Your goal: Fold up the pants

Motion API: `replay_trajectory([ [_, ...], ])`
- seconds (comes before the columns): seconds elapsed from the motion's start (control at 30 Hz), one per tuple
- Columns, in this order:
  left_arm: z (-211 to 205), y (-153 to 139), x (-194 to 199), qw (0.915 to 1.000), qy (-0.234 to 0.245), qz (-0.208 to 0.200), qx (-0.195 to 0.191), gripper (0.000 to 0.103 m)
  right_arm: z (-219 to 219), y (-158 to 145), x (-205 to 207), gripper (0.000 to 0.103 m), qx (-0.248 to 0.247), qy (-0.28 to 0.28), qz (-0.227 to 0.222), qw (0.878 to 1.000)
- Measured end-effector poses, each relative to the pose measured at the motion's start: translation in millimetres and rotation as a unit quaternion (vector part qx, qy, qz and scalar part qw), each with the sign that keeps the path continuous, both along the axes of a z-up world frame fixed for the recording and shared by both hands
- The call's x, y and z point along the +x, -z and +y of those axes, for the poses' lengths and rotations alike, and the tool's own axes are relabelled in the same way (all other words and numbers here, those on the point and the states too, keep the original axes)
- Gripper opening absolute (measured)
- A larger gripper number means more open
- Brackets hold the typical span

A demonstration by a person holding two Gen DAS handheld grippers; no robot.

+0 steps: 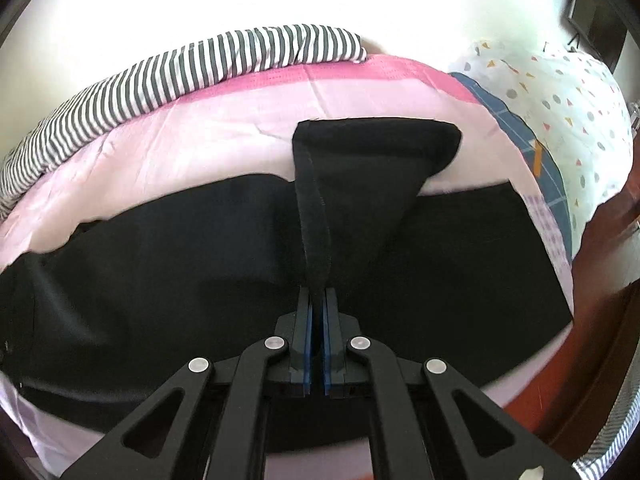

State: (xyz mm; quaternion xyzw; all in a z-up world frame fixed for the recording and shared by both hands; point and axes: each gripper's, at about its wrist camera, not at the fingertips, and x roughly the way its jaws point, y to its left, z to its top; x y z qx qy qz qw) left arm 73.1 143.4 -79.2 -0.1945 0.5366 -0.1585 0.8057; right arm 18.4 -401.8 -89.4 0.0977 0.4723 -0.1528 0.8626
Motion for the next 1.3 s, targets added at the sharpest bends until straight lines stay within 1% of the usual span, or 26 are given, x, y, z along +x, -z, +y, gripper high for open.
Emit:
replay_trajectory([
  [0.07,1,0,2,0.9998,0.013,-0.003,0.014,0.018,2,5,-12,0.002,0.007,0.003,0.006,1.0],
  [0.17,0,1,2,0.9994,0.025,0.002,0.022,0.018,5,18,-26,0.002,0.007,0.006,0.016,1.0],
  [0.23,-1,0,0,0.9988,0.037,0.0,0.032,0.019,1,27,-31,0.002,0.027,0.019,0.023,0.999],
  [0.33,-2,0,-4,0.9978,0.051,-0.003,0.043,0.019,-1,36,-36,0.002,0.032,0.022,0.031,0.999],
  [0.5,-5,6,-5,0.9967,0.054,-0.005,0.06,0.019,-2,46,-34,0.003,0.04,0.023,0.037,0.998],
  [0.67,-4,7,-5,0.9971,0.049,0.002,0.058,0.023,-3,46,-35,0.006,0.044,0.022,0.04,0.998],
  [0.8,1,5,-4,0.9979,0.042,0.023,0.044,0.025,0,46,-34,0.008,0.036,0.012,0.043,0.998],
  [0.93,3,-1,-9,0.998,0.041,0.034,0.036,0.028,-6,45,-35,0.021,0.052,0.02,0.038,0.998],
  [1.03,2,-6,-16,0.9973,0.05,0.032,0.043,0.03,-12,43,-35,0.027,0.057,0.02,0.035,0.998],
  [1.07,1,-8,-19,0.9969,0.054,0.03,0.049,0.031,-13,42,-36,0.031,0.056,0.02,0.034,0.998],
  [1.13,0,-11,-24,0.9959,0.063,0.028,0.059,0.032,-13,40,-37,0.035,0.049,0.018,0.035,0.998],
  [1.2,3,-14,-29,0.9952,0.072,0.025,0.061,0.033,-13,39,-38,0.036,0.047,0.014,0.033,0.998],
  [1.23,5,-15,-32,0.9955,0.071,0.024,0.057,0.033,-13,40,-38,0.036,0.047,0.013,0.034,0.998],
  [1.3,6,-19,-36,0.9955,0.075,0.015,0.056,0.033,-15,42,-38,0.036,0.056,0.014,0.035,0.998],
])
